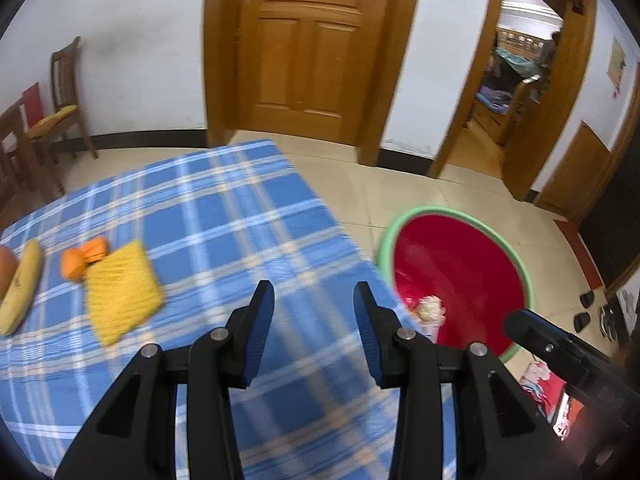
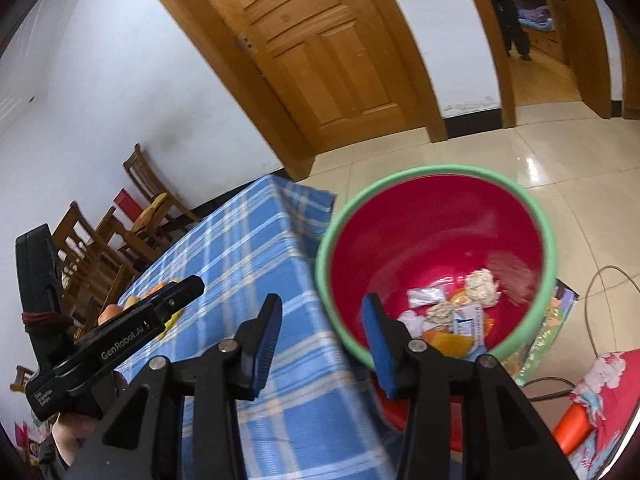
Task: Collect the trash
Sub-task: 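Move both grippers back over the table toward the orange cloth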
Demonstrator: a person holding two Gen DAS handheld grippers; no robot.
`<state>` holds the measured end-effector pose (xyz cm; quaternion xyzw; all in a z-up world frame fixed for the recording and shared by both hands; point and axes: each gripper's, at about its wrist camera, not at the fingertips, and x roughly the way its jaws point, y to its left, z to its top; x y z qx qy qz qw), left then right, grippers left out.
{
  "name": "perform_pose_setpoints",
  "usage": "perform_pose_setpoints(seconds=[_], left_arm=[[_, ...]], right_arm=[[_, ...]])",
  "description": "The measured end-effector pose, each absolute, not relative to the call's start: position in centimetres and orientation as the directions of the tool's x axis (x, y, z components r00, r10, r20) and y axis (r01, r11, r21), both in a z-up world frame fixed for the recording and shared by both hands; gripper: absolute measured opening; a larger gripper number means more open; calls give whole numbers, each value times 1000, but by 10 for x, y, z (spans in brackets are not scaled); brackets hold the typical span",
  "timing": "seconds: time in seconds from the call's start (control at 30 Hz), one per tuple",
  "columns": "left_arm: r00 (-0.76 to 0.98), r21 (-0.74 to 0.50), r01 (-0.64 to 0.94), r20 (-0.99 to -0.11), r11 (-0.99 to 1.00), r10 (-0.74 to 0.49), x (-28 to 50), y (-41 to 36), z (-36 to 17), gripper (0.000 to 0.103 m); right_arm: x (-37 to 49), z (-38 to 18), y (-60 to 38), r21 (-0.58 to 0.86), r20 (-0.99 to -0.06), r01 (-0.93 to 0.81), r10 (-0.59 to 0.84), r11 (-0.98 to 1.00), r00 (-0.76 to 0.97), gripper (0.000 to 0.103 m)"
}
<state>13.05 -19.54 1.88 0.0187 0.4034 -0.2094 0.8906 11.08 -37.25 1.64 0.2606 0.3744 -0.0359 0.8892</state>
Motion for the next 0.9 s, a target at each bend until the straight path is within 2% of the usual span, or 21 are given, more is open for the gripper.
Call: perform_pose_setpoints(seconds=[0.73,0.9], left_arm=[[634,-113,188,-745,976,-209,174,-78,15,41],[627,-126,123,-759,984,-176,193,-52,3,47]], right_arm=[[170,19,-283,427,-698,113,247,897,672,53],[183,16,-272,421,-708,99,259,902,657,54]])
